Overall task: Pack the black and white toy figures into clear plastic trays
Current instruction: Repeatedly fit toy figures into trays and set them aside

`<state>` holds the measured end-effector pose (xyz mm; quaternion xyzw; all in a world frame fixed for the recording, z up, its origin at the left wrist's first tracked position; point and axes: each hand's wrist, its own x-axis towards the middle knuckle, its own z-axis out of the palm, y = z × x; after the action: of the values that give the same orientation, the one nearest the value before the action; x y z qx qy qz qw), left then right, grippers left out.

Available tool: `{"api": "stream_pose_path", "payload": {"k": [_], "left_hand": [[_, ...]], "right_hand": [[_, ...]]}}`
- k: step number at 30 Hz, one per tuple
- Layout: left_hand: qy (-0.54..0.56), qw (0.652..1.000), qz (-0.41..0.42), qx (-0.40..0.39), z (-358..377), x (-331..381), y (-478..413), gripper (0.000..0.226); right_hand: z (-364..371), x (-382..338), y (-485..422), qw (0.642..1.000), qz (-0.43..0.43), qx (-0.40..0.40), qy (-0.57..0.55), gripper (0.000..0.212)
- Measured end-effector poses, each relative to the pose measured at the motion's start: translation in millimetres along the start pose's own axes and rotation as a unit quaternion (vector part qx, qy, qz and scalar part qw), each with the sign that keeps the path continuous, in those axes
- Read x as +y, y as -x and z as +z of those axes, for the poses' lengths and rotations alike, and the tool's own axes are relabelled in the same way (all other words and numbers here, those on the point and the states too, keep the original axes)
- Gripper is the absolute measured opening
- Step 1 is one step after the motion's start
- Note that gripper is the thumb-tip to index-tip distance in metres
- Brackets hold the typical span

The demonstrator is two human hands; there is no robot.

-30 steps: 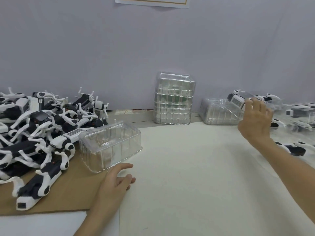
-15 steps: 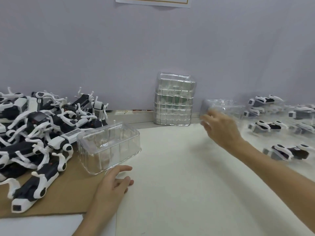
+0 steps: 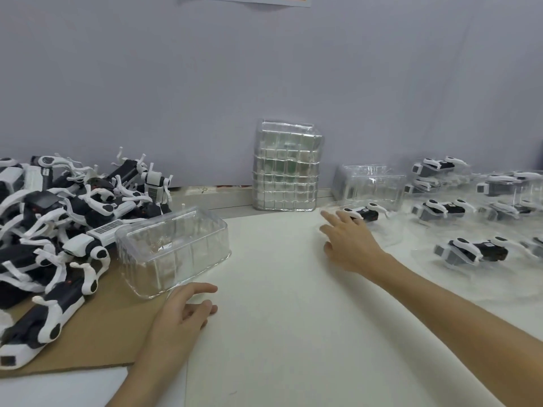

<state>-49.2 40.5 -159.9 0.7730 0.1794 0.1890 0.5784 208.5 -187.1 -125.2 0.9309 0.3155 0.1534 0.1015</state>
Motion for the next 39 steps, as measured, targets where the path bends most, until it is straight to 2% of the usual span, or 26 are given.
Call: {"api": "stream_pose_path", "payload": {"k": [4,10,19,21,23,25,27,28,30,32,35,39], "left_hand": [[-0.004,1.000,0.002,0.004,-1,0,-1,0.027],[-0.007,1.000,0.001,-0.001,-1,-4,-3,0.027],[0.005,1.000,-0.005,0.004,-1,-2,-1,0.031],[0.002,1.000,-0.005,0.007,0,-3,-2,0.029],[0.002,1.000,-0.005,0.011,1,-3,-3,0.027],[0.003,1.000,-0.005,0.017,1,-3,-3,0.027],[0.002,1.000,-0.004,0.022,1,-3,-3,0.025],[0.003,1.000,-0.006,0.024,0,-3,-3,0.025],[0.012,1.000,-0.008,0.026,-1,-4,-5,0.024],[0.018,1.000,-0.008,0.022,-2,-5,-6,0.024],[0.010,1.000,-0.013,0.013,-2,-5,-8,0.026],[-0.002,1.000,-0.025,-0.006,-4,-5,-11,0.030]], "right_hand": [[13,31,-10,0.996,0.071,-0.048,0.037,0.046],[21,66,-15,0.991,0.076,-0.078,0.075,0.047],[14,76,-20,0.980,0.127,-0.130,0.084,0.050],[6,62,-27,0.982,0.146,-0.105,0.058,0.049],[-6,39,-32,0.988,0.153,-0.011,-0.021,0.041],[-21,7,-37,0.975,0.107,0.094,-0.169,0.034],[-41,-35,-35,0.942,0.010,0.121,-0.312,0.035],[-52,-57,-33,0.930,-0.047,0.118,-0.344,0.038],[-67,-99,-29,0.923,-0.157,0.112,-0.333,0.047],[-73,-137,-28,0.928,-0.221,0.100,-0.282,0.057],[-69,-176,-27,0.939,-0.211,0.084,-0.258,0.056],[-61,-183,-19,0.944,-0.181,0.143,-0.236,0.028]]}}
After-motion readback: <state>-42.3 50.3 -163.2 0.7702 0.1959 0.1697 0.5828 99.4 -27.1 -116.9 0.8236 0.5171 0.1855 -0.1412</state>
